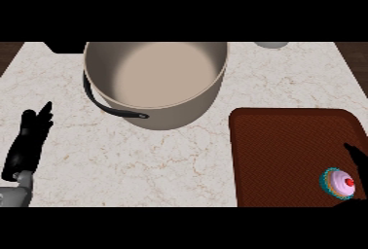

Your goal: Pick the cupcake from the tray and place it in the pot

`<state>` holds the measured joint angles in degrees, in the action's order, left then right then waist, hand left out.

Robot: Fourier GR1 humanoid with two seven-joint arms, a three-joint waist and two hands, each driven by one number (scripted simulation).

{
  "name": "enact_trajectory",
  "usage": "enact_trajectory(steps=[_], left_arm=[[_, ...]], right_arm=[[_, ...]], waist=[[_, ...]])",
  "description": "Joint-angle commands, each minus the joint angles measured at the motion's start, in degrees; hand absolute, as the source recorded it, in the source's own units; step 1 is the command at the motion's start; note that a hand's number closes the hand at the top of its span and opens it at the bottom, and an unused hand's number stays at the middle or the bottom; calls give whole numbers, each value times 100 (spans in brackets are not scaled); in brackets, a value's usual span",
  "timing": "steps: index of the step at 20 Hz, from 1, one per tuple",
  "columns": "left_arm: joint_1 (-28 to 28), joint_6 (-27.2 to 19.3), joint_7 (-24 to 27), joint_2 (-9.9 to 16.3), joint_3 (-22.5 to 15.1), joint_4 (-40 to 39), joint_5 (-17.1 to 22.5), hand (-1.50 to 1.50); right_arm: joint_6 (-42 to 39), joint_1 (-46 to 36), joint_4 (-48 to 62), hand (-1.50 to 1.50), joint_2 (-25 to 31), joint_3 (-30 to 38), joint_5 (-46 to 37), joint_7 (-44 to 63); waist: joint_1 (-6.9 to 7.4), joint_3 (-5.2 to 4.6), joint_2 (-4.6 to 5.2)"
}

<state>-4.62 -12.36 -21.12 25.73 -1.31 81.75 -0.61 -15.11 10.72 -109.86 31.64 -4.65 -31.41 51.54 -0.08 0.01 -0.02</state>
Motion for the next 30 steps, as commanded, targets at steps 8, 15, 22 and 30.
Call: enact_trajectory(steps=[8,15,22,30], left_arm=[[-188,375,-105,-281,430,-115,-325,0],[-133,620,-268,-319,682,257,-413,0],[217,638,-98,-485,712,304,-570,0],[-286,655,-231,-598,822,62,-791,0]], right_arm=[[-300,-604,1184,-150,-514,629,-254,-749],[-452,98,513,-150,-801,711,-521,-855],[246,-260,1413,150,-730,614,-1315,-1880],[535,-255,1012,150,-924,490,-2039,-1873]], waist=[[5,-1,2],[-4,-1,-6],[23,1,-2],[-14,-2,0]])
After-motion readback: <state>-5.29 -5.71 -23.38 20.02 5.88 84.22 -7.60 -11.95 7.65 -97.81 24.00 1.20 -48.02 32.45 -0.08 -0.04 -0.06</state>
